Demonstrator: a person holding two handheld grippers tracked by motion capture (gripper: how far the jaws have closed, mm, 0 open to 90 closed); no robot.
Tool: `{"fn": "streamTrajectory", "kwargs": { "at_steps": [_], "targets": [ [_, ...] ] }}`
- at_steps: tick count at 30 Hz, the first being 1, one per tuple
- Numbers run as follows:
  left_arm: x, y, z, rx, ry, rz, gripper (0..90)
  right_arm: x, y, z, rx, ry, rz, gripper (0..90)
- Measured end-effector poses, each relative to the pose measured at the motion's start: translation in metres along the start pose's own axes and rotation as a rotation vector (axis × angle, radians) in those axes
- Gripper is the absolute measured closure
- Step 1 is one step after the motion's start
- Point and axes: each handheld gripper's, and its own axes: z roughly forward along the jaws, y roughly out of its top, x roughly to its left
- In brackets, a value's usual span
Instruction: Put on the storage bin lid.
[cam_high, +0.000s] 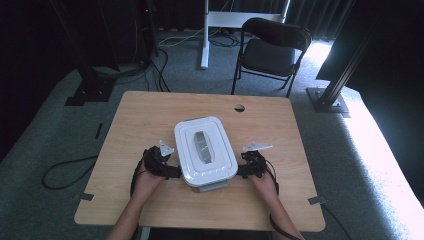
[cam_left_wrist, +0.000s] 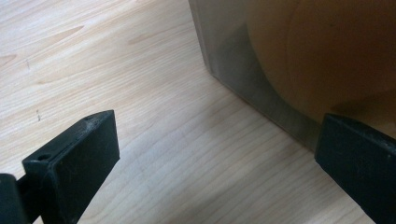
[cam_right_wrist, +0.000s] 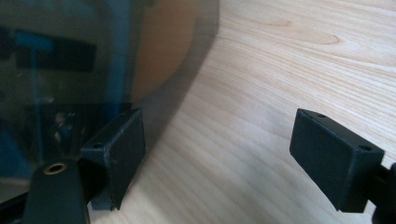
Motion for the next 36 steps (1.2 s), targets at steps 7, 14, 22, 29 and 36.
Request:
{"fn": "streamTrajectory", "kwargs": {
  "at_steps": [7, 14, 22, 29, 36],
  "targets": [
    [-0.001, 0.009, 0.004, 0.005, -0.005, 0.021, 0.3, -0.001, -0.003, -0.008, 0.011, 0.009, -0.012, 17.7],
    [-0.008, 0.019, 0.009, -0.013, -0.025, 0.026, 0.3, -0.005, -0.008, -0.019, 0.011, 0.004, -0.013, 17.5],
    [-0.008, 0.011, 0.009, -0.051, -0.036, 0.011, 0.3, -0.018, -0.015, -0.030, -0.039, -0.063, 0.043, 13.2],
    [0.002, -0.003, 0.004, -0.047, -0.048, -0.018, 0.2, -0.027, -0.024, -0.042, -0.056, -0.104, 0.063, 13.3],
    [0.009, -0.015, 0.000, -0.048, -0.060, -0.038, 0.3, -0.026, -0.030, -0.051, -0.076, -0.118, 0.060, 13.3]
  ]
}}
